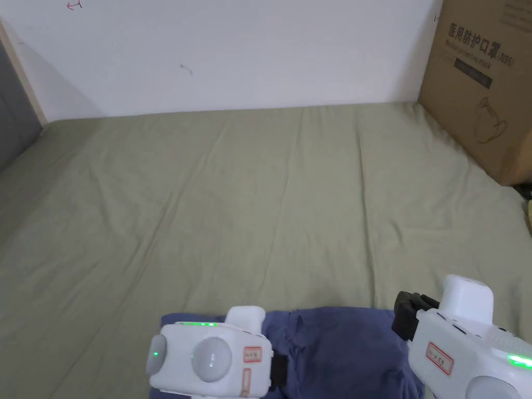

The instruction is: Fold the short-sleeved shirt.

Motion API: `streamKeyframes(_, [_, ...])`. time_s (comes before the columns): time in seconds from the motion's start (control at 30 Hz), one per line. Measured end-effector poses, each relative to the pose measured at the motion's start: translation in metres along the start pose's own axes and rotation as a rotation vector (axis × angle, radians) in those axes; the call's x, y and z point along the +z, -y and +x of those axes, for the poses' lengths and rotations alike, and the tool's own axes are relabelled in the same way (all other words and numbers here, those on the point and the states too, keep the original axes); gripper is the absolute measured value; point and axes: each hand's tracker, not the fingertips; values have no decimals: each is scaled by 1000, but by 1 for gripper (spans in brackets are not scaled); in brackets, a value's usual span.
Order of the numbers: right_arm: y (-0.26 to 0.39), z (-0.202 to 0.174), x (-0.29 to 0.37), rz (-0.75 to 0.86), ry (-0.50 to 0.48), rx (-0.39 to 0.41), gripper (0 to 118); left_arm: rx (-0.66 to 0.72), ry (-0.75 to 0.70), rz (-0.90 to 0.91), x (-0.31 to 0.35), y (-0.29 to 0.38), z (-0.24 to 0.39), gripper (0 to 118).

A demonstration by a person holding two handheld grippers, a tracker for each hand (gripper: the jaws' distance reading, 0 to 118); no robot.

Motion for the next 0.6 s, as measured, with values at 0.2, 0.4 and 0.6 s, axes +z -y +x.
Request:
streamKeyframes(0.2, [1,3,2,-7,9,-9,1,-55,-45,-4,3,5,8,6])
streamKeyframes(0.4, [0,-11,3,-10,-4,18,1,-24,110,74,56,8,-24,6])
streamKeyframes(0.6, [-4,-36,3,-6,-28,84,1,264,238,229,112,25,-128,6])
